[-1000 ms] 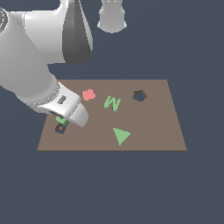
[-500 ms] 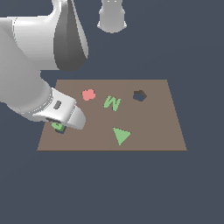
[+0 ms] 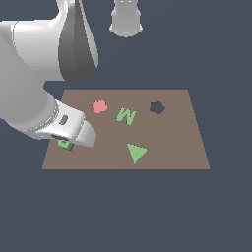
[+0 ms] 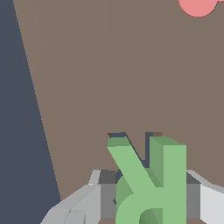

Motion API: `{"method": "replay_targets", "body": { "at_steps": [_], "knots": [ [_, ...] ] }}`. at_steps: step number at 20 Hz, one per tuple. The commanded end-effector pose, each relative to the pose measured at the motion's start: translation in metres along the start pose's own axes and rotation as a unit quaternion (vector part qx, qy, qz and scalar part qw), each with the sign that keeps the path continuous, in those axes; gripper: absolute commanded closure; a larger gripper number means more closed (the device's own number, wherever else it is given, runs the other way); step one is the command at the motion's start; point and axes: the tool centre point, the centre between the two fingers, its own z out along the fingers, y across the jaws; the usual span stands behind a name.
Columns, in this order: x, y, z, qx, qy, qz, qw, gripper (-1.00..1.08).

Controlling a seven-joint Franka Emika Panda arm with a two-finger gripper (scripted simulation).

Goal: Insert a designated object into the corresponding slot on a board.

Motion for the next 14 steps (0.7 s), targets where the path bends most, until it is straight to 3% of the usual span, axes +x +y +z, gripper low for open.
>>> {"method": "replay_targets", "body": {
  "at_steps": [1,9,10,14],
  "knots": [
    [0.000,0.000,0.000,0.000,0.000,0.002,1.0000,1.08],
    [0.001,0.000,0.010,0.000,0.000,0.002,1.0000,1.08],
    [0.001,0.000,0.010,0.000,0.000,0.002,1.0000,-0.92],
    [0.001,0.000,0.010,0.000,0.000,0.002,1.0000,-0.92]
  ]
}}
